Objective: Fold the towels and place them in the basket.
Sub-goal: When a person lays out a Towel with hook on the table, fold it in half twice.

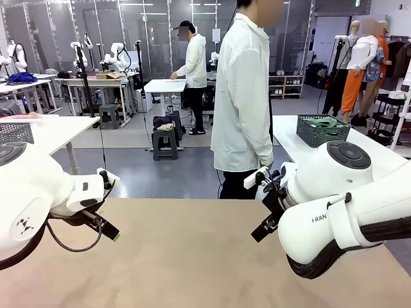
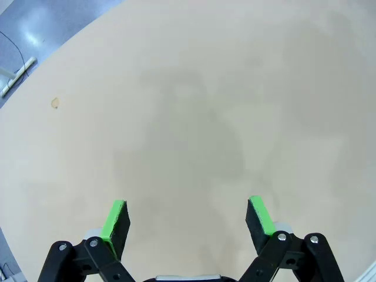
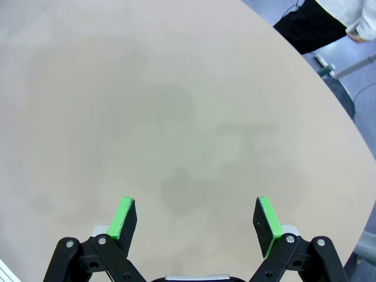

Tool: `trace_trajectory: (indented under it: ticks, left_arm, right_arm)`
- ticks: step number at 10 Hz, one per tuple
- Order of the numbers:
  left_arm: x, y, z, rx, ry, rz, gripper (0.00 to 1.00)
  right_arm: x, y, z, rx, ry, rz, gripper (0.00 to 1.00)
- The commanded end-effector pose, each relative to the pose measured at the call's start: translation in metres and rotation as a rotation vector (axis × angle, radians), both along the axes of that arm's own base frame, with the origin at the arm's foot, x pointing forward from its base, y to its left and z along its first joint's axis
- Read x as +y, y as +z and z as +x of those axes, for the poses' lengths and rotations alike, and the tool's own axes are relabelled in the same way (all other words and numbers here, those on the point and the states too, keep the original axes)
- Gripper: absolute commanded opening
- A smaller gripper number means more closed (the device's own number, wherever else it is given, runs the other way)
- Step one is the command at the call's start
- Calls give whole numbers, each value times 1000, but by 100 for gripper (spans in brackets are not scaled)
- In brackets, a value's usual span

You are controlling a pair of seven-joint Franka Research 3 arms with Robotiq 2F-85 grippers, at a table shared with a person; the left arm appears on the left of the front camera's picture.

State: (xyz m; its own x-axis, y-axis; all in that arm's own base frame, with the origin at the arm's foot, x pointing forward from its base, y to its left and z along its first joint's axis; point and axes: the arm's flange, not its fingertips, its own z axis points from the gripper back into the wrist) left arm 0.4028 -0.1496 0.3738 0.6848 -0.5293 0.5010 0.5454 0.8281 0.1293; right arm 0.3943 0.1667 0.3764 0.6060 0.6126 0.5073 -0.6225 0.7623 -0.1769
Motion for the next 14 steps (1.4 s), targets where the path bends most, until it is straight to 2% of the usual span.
trace_trajectory:
  ticks: [1, 3, 6, 9, 11, 14]
  left_arm:
    - [16, 22, 12, -44, -45, -41, 100]
    - [38, 58, 31, -88, -101, -91, 100]
    - [88, 141, 51, -103, -289, -167, 100]
    - [135, 215, 45, -134, -417, -172, 100]
    - [163, 245, 43, -164, -498, -181, 100]
    - [210, 284, 22, -223, -493, -205, 100]
  right_arm:
    - [-32, 28, 12, -7, 95, 29, 100]
    - [-66, 64, 21, -28, 131, 69, 100]
    - [-130, 136, 15, -37, 178, 87, 100]
    - [-182, 206, -14, -98, 217, 133, 100]
    - [-206, 238, -32, -152, 264, 175, 100]
    - [-241, 275, -66, -178, 342, 190, 100]
